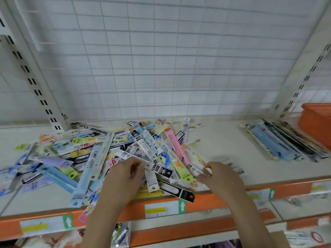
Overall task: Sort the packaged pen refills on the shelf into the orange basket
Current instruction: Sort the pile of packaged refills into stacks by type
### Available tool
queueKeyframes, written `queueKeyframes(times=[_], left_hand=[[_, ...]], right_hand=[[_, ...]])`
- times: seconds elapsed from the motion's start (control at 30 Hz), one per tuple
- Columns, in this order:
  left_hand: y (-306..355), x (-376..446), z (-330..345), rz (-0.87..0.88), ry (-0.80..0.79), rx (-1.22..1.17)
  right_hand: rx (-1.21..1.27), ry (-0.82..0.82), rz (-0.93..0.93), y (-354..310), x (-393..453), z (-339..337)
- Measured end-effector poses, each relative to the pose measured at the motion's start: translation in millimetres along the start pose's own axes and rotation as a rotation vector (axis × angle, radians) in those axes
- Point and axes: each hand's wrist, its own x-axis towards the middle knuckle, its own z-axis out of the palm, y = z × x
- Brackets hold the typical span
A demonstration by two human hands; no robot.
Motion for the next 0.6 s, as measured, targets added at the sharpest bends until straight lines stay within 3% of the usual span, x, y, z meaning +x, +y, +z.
queueKeyframes(times=[0.27, 0.47, 0.6], left_hand=[[1.5, 11.2, 3.0, -0.119, 0.032, 0.144], [10.8, 20.2, 12.9, -0.164, -0.130, 0.466], [10.1, 25.9, 22.6, -0.201, -0.011, 0.413]], right_hand=[[-0.016, 0.266, -0.073, 9.7, 31.9, -26.4], [0.095, 0.276, -0.148, 7.8, 49.6, -32.4], [0.169, 0.280, -0.173, 16.2, 56.9, -35.5]])
